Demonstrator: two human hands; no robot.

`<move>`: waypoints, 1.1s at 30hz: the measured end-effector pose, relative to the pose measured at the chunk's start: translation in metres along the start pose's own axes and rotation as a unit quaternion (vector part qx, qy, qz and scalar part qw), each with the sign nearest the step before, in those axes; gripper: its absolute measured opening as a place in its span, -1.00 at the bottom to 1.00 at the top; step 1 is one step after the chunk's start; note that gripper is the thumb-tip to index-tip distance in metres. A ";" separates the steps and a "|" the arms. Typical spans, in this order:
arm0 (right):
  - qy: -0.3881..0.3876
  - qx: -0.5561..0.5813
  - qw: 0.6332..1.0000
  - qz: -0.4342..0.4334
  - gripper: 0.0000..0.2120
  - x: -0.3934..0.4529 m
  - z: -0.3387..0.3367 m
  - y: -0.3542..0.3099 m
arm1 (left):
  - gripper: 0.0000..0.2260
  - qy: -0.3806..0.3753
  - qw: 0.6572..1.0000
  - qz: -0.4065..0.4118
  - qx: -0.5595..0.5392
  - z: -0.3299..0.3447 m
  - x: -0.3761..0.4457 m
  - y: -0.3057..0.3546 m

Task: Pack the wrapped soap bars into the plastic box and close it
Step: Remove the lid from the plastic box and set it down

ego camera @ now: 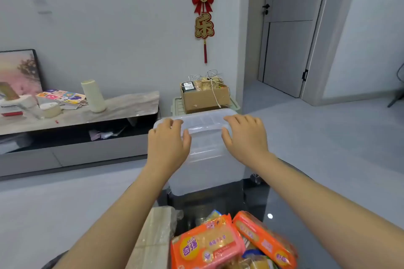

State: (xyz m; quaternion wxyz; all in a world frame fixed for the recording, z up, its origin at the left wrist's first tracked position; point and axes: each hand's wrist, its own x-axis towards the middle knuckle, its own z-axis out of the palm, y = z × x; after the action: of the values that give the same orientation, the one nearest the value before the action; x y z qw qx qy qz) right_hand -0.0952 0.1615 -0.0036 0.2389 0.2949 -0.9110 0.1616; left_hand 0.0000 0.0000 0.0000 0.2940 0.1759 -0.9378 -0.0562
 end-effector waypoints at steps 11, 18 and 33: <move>-0.140 0.003 0.990 0.016 -0.57 -0.029 -0.004 -0.005 | -0.59 -0.182 0.978 -0.055 -0.082 -0.005 -0.030 -0.020; -0.113 -0.030 0.993 -0.031 -0.58 -0.060 -0.021 -0.011 | -0.56 -0.210 0.970 -0.070 -0.098 -0.025 -0.045 -0.030; -0.123 0.136 0.941 0.284 -0.72 0.006 0.011 0.020 | -0.70 -0.093 0.953 -0.234 -0.168 0.002 0.000 -0.053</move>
State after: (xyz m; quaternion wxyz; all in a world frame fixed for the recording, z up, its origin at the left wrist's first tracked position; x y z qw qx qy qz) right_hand -0.1156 0.1700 -0.0123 0.0265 0.0717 -0.9484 0.3078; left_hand 0.0147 -0.0494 -0.0123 0.2091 0.3322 -0.8709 -0.2958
